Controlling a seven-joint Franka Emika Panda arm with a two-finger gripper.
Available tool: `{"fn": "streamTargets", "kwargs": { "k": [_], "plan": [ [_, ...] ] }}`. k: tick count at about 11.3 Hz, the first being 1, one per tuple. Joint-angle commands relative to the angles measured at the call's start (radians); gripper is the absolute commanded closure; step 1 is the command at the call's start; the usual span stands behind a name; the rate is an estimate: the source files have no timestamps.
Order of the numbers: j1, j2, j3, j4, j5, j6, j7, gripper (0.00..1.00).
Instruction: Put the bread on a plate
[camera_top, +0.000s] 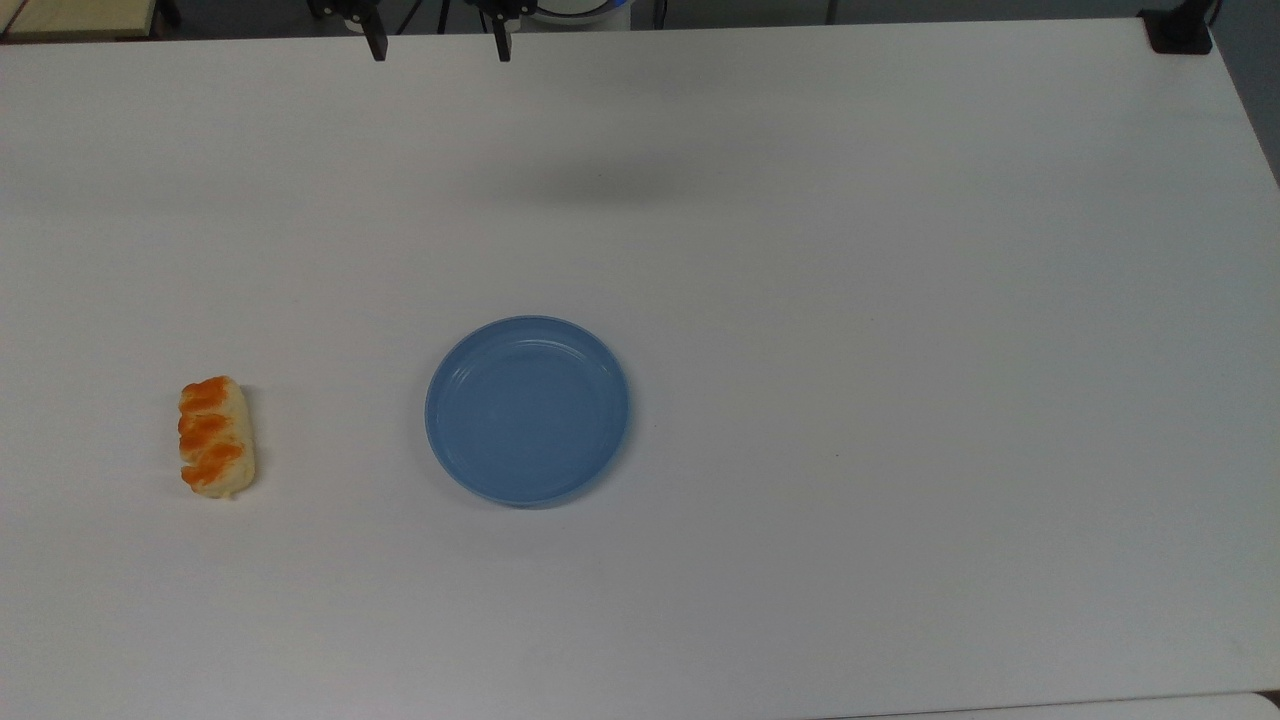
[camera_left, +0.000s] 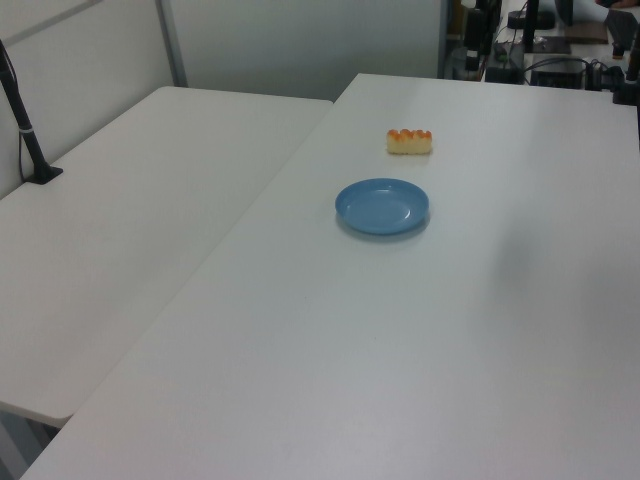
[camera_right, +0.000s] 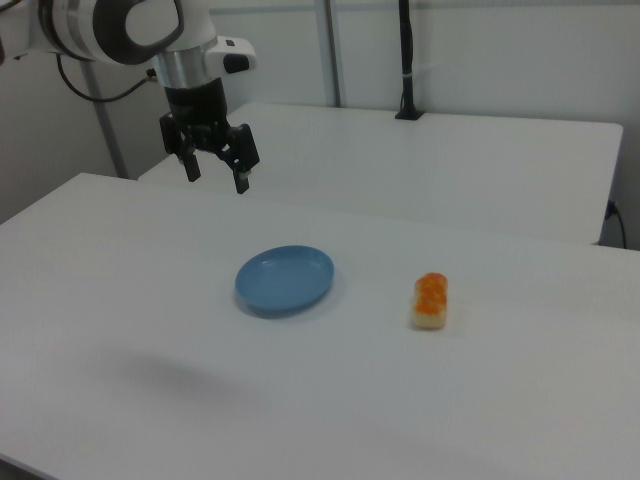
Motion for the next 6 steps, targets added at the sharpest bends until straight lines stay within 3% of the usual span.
{"fn": "streamTargets", "kwargs": {
  "k": [1, 6],
  "plan": [
    [0.016, -0.019, -0.009, -0.033, -0.01, 0.029, 0.014, 0.0],
    [0.025, -0.019, -0.008, -0.043, -0.01, 0.033, 0.014, 0.0]
  ]
}}
